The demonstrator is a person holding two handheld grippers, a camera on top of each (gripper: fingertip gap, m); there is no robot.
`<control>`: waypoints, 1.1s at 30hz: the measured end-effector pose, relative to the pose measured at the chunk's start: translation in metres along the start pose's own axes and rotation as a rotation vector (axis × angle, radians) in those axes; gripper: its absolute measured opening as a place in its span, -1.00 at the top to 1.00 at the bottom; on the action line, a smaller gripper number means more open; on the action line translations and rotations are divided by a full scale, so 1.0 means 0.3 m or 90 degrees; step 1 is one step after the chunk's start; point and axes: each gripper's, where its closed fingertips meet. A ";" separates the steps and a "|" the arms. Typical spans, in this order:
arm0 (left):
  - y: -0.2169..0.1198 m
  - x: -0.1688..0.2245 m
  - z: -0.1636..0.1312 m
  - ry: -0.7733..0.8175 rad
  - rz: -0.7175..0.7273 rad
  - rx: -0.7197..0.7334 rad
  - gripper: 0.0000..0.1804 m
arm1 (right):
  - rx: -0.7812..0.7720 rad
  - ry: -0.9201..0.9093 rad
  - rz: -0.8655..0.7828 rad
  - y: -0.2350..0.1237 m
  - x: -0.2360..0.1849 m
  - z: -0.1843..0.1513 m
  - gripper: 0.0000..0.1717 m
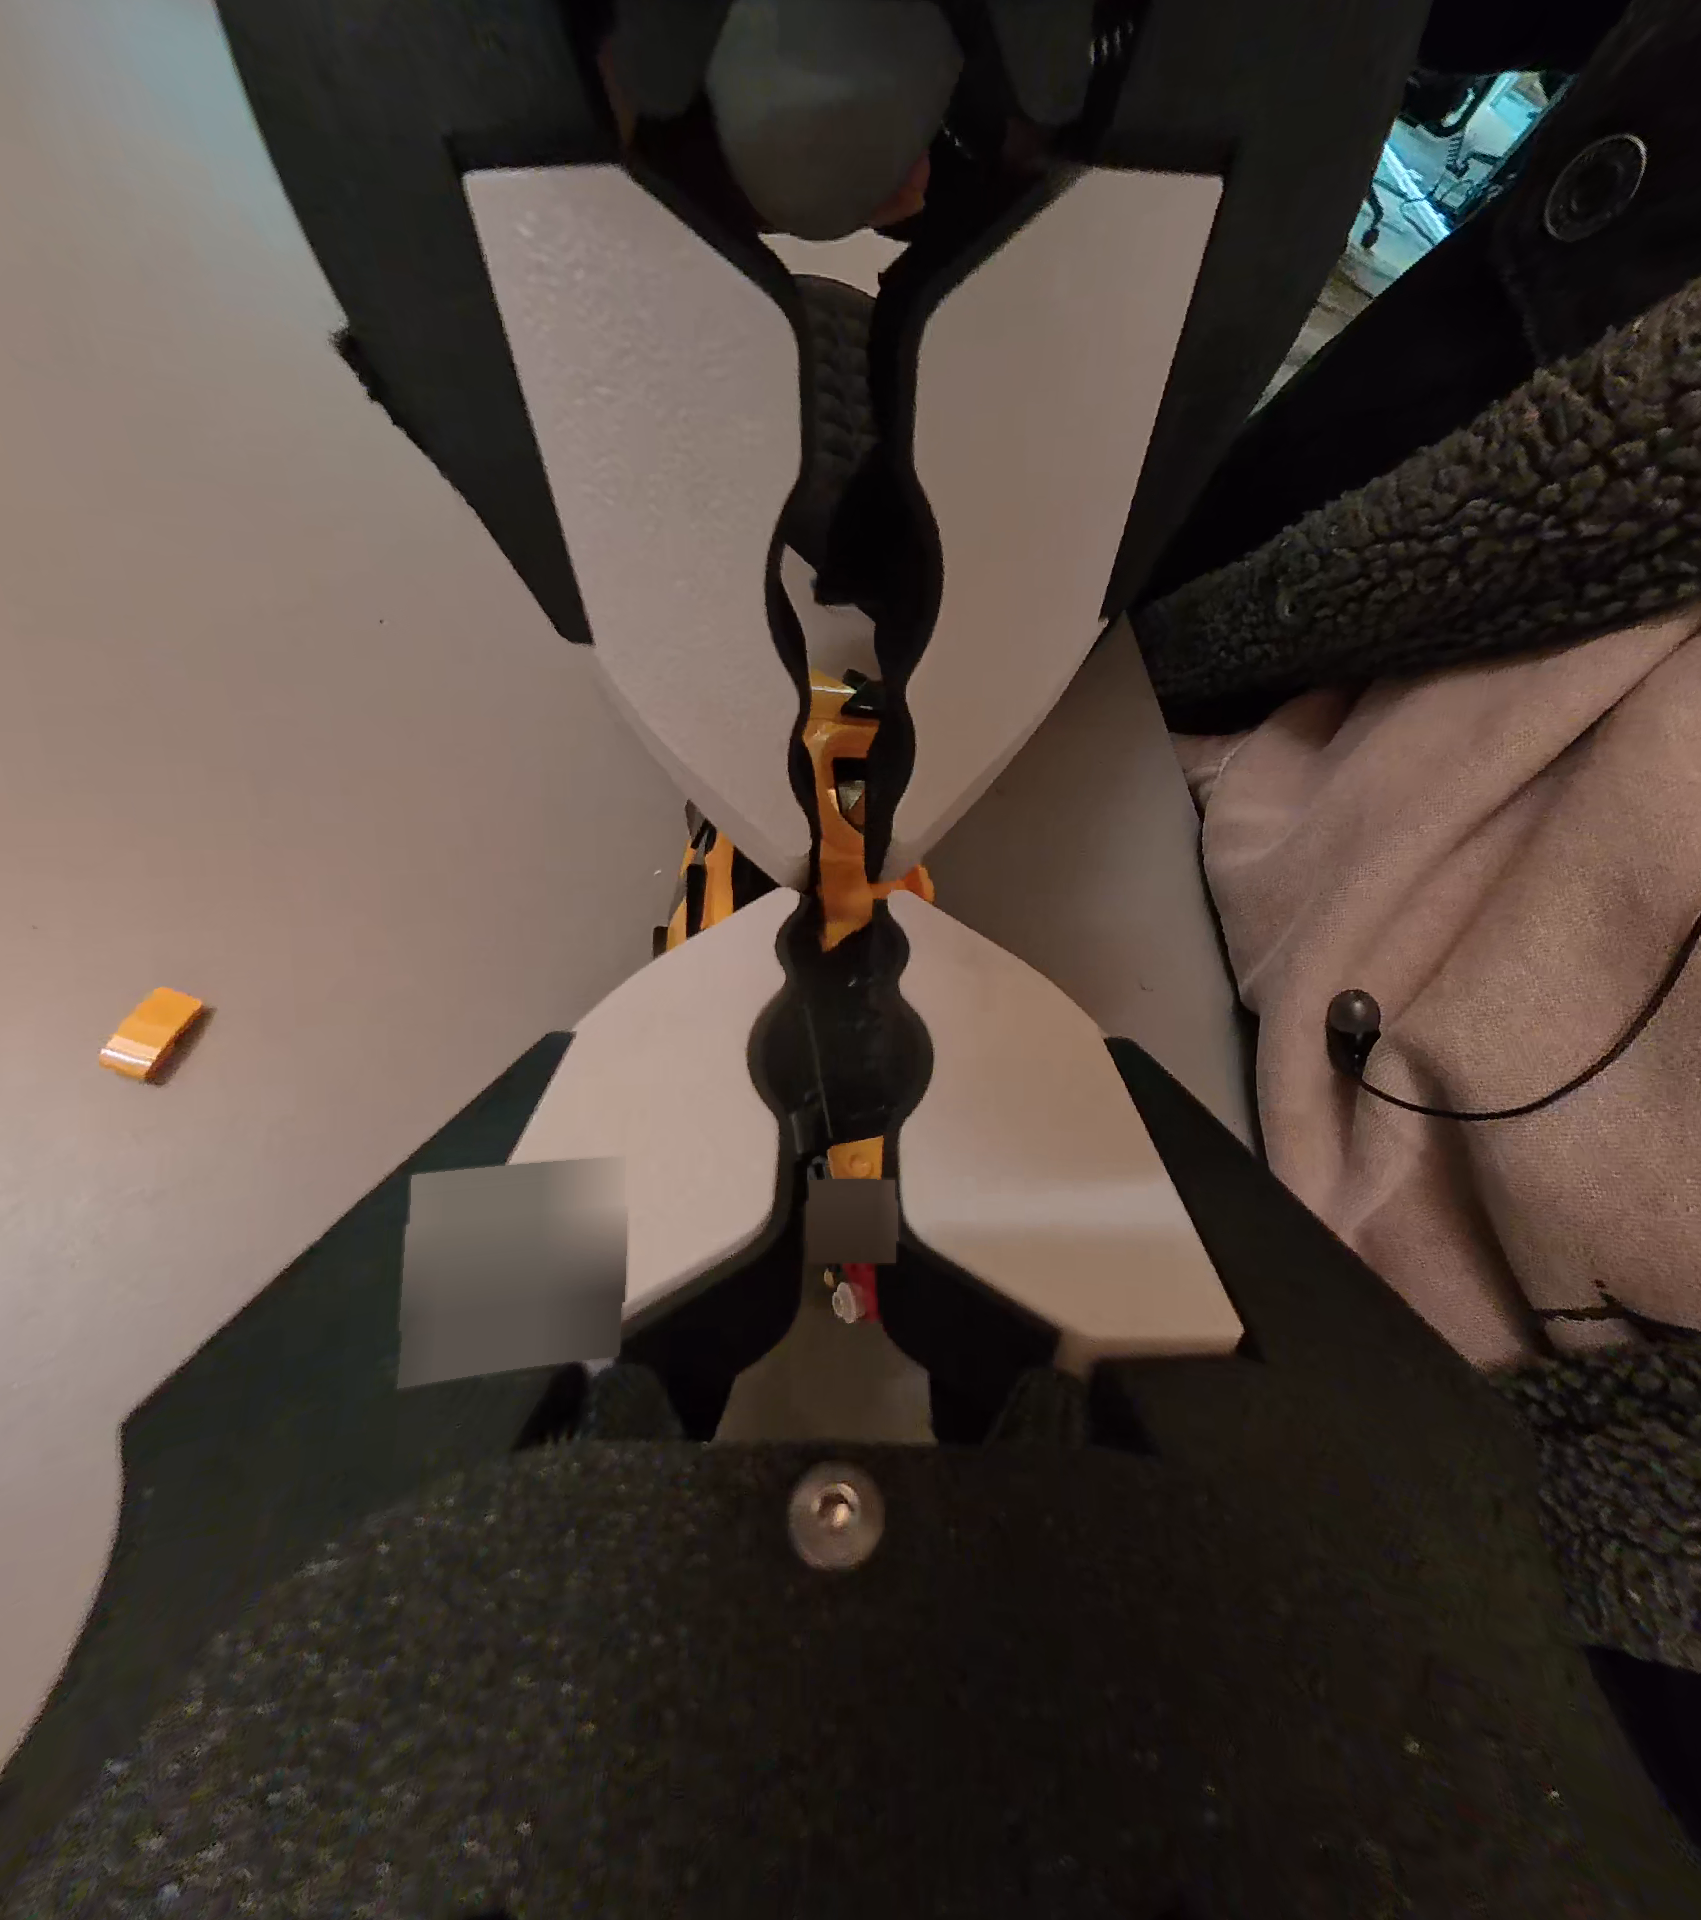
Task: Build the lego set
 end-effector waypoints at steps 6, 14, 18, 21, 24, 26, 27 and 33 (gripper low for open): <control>0.001 -0.001 0.002 -0.023 -0.003 0.004 0.90 | 0.008 -0.018 -0.022 -0.001 -0.002 -0.003 0.90; 0.000 0.001 0.000 -0.069 -0.019 0.010 0.90 | 0.042 -0.024 -0.033 0.001 0.000 0.002 0.92; -0.001 0.001 -0.002 -0.087 -0.020 0.010 0.91 | 0.053 -0.037 -0.049 0.001 0.001 0.004 0.93; 0.000 0.002 -0.003 -0.084 -0.011 0.000 0.91 | 0.069 -0.039 -0.068 0.003 0.006 0.009 0.97; -0.001 0.002 -0.003 -0.071 -0.003 -0.014 0.91 | 0.073 -0.030 -0.074 0.000 0.006 0.014 0.98; 0.001 0.003 -0.004 -0.060 0.002 -0.023 0.90 | 0.063 -0.038 -0.073 -0.007 0.005 0.008 0.98; 0.000 0.003 -0.005 -0.054 0.006 -0.028 0.90 | 0.057 -0.045 -0.076 -0.012 0.007 0.005 0.98; -0.006 -0.002 -0.011 -0.024 0.027 -0.053 0.92 | 0.033 -0.063 -0.082 -0.008 0.003 -0.002 0.88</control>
Point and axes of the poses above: each gripper's, where its closed fingertips meet, y out along the fingers, z out of its top, x = y × z across the jaws, and after that the axes turned 11 degrees about -z, right-handed
